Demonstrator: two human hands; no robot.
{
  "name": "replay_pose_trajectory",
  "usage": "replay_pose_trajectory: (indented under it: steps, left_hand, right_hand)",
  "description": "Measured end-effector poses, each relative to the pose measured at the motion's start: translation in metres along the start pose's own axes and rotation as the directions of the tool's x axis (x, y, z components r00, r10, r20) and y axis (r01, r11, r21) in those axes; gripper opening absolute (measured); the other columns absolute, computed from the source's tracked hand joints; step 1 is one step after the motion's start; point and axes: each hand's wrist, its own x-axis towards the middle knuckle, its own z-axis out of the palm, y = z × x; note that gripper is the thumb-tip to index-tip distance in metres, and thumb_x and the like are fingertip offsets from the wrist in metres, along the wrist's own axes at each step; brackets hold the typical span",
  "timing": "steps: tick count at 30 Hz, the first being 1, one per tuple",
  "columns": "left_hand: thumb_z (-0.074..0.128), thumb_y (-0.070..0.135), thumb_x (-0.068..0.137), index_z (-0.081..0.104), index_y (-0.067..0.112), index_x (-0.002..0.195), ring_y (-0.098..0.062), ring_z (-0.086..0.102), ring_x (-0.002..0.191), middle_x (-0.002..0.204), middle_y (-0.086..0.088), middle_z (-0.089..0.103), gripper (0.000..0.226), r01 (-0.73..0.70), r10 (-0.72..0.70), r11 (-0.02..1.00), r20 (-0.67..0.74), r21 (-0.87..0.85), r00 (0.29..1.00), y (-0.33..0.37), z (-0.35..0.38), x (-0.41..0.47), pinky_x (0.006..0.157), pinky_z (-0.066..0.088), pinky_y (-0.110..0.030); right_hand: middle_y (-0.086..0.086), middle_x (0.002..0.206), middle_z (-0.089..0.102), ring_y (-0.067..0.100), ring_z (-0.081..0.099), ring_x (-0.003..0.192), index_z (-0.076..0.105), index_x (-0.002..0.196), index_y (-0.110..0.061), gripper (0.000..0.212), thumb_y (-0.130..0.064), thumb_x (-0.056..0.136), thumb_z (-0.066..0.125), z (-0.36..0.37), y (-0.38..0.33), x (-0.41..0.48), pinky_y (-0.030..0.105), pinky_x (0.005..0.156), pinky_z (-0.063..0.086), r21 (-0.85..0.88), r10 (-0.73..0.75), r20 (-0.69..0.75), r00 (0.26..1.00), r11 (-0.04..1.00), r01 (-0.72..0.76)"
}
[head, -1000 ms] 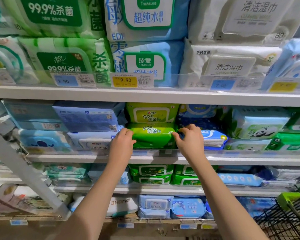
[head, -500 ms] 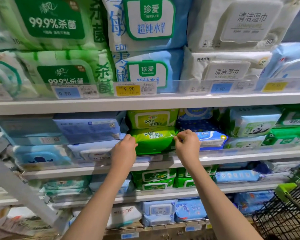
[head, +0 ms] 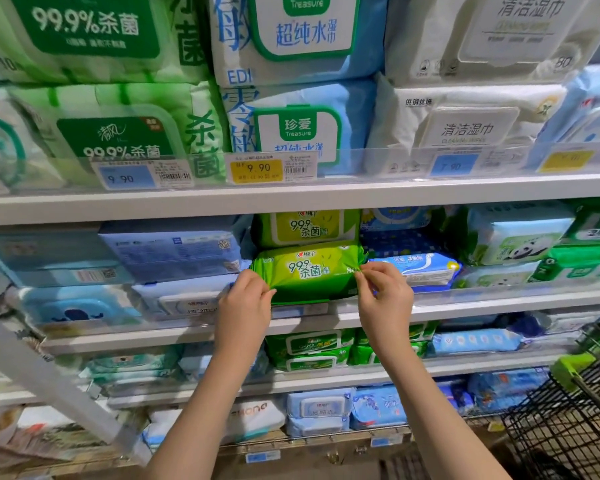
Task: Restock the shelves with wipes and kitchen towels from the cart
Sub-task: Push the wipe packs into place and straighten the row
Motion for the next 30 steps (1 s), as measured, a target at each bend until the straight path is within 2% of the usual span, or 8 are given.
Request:
replay_pose_trajectory:
  steps: [2,4,7,14,18,23,27,30]
  left_hand:
    - [0.073,0.012,0.082,0.064,0.005,0.091,-0.016,0.053,0.074,0.1,-0.005,0.057,0.014,0.114,-0.111,0.993,0.083,-0.031,0.99,0.004,-0.005,0.0,0.071,0.054,-0.041]
    - [0.069,0.023,0.085,0.053,0.01,0.127,-0.014,0.05,0.098,0.131,-0.003,0.047,0.046,0.209,-0.198,0.977,0.202,-0.034,0.959,0.009,-0.01,0.0,0.089,0.048,-0.037]
    - [0.066,0.035,0.086,0.025,0.02,0.149,-0.02,0.041,0.129,0.154,0.004,0.023,0.077,0.102,-0.143,0.986,0.36,0.131,0.922,0.016,-0.013,0.008,0.101,0.041,-0.038]
    - [0.067,0.035,0.086,0.049,0.009,0.126,-0.025,0.058,0.1,0.133,-0.002,0.045,0.051,0.024,-0.146,0.945,0.354,0.327,0.924,0.022,-0.005,0.023,0.077,0.05,-0.039]
    - [0.069,0.03,0.085,0.059,0.004,0.114,-0.03,0.059,0.105,0.138,-0.006,0.048,0.04,0.038,-0.153,0.949,0.349,0.314,0.925,0.015,-0.002,0.015,0.08,0.05,-0.042]
    - [0.076,0.046,0.072,0.067,0.01,0.098,-0.028,0.056,0.094,0.106,-0.004,0.063,0.045,-0.077,-0.091,0.891,0.341,0.448,0.935,0.018,-0.005,0.017,0.077,0.045,-0.04]
    - [0.048,0.052,0.091,0.056,0.021,0.126,-0.019,0.042,0.113,0.126,0.008,0.053,0.047,-0.149,0.048,0.96,0.383,0.237,0.922,0.032,-0.001,0.036,0.092,0.033,-0.038]
    - [0.027,0.046,0.1,0.051,0.023,0.132,-0.02,0.042,0.116,0.132,0.005,0.05,0.046,-0.194,0.067,0.942,0.414,0.273,0.908,0.034,0.009,0.05,0.095,0.031,-0.037]
  right_hand:
    - [0.006,0.086,0.065,0.016,0.061,0.075,0.073,0.084,0.002,0.007,-0.001,0.085,0.067,0.0,-0.001,-0.002,0.034,0.067,0.056,-0.002,-0.003,-0.001,1.0,1.0,0.003]
    - [0.007,0.086,0.066,0.017,0.061,0.075,0.073,0.082,0.002,0.007,0.0,0.084,0.067,0.0,0.0,-0.005,0.033,0.065,0.056,0.016,-0.011,0.0,1.0,1.0,0.011]
    - [0.003,0.085,0.066,0.017,0.063,0.079,0.074,0.083,-0.002,0.006,-0.003,0.085,0.068,-0.005,-0.001,-0.005,0.03,0.069,0.055,0.05,0.036,0.022,0.999,0.998,-0.037]
    - [-0.012,0.092,0.059,0.009,0.059,0.085,0.06,0.122,-0.012,0.041,-0.031,0.088,0.067,-0.01,-0.016,0.014,0.031,0.082,0.052,0.034,0.297,0.276,0.914,0.947,-0.318]
    - [0.004,0.105,0.064,0.02,0.058,0.101,0.053,0.131,-0.007,0.052,-0.04,0.091,0.06,-0.009,-0.017,0.04,0.036,0.089,0.048,0.044,0.461,0.357,0.812,0.861,-0.508]
    - [0.005,0.062,0.053,0.017,0.044,0.06,0.065,0.079,-0.007,0.024,-0.023,0.095,0.056,-0.003,-0.012,0.038,0.031,0.055,0.034,-0.013,0.381,0.339,0.86,0.916,-0.401]
    - [0.013,0.088,0.062,0.022,0.053,0.079,0.068,0.096,0.002,0.022,-0.015,0.096,0.053,-0.006,-0.008,0.028,0.035,0.072,0.043,-0.028,0.348,0.263,0.9,0.935,-0.353]
    - [0.007,0.103,0.061,0.017,0.053,0.089,0.068,0.103,0.0,0.021,-0.013,0.096,0.053,-0.004,-0.006,0.026,0.029,0.079,0.042,-0.035,0.315,0.246,0.917,0.948,-0.316]
